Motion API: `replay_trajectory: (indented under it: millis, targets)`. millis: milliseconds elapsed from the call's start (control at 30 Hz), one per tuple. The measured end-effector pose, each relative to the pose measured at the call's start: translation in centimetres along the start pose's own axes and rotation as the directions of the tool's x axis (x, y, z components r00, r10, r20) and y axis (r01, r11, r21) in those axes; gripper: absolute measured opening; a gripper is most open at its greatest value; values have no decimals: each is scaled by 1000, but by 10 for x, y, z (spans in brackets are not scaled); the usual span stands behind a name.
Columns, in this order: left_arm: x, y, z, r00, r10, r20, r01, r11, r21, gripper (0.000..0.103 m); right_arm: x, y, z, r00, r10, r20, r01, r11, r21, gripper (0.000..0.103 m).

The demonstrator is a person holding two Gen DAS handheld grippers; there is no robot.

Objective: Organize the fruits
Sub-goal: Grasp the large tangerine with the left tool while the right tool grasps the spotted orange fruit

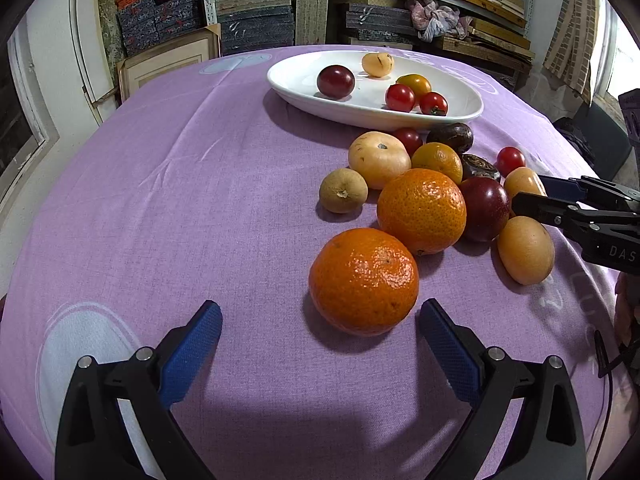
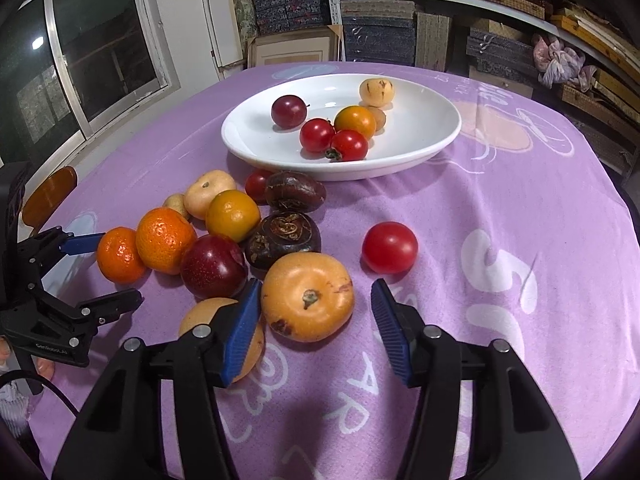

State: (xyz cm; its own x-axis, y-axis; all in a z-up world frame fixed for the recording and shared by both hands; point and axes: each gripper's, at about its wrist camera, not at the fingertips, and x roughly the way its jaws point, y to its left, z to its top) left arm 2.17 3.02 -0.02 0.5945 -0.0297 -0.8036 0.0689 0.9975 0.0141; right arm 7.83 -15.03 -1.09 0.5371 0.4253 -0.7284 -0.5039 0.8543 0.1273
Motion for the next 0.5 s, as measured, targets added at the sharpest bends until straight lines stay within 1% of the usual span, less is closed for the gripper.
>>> replay_trajectory:
  millis: [100, 233, 333, 400, 500]
  targets:
    - [0, 0, 0, 1000, 0, 0, 0, 1000, 0, 100, 2, -1, 0, 1000, -6, -10, 6, 1000, 0, 46]
    - [0, 0, 0, 1000, 0, 0, 0, 1000, 0, 100, 0, -1, -2, 997, -77, -9, 77, 996, -47, 45]
    - [0, 0, 0, 1000, -1, 1, 1, 1000, 0, 100, -3, -9, -4, 992, -123, -5, 123, 992, -41, 45]
    - [0, 1, 0, 1000, -6, 6, 6, 1000, -3, 100, -4, -16, -5, 991, -135, -5, 135, 990, -28, 45]
    - [-8, 3, 1, 999, -12, 48, 13, 1000, -14, 100, -5, -18, -5, 991, -132, -5, 132, 991, -24, 45]
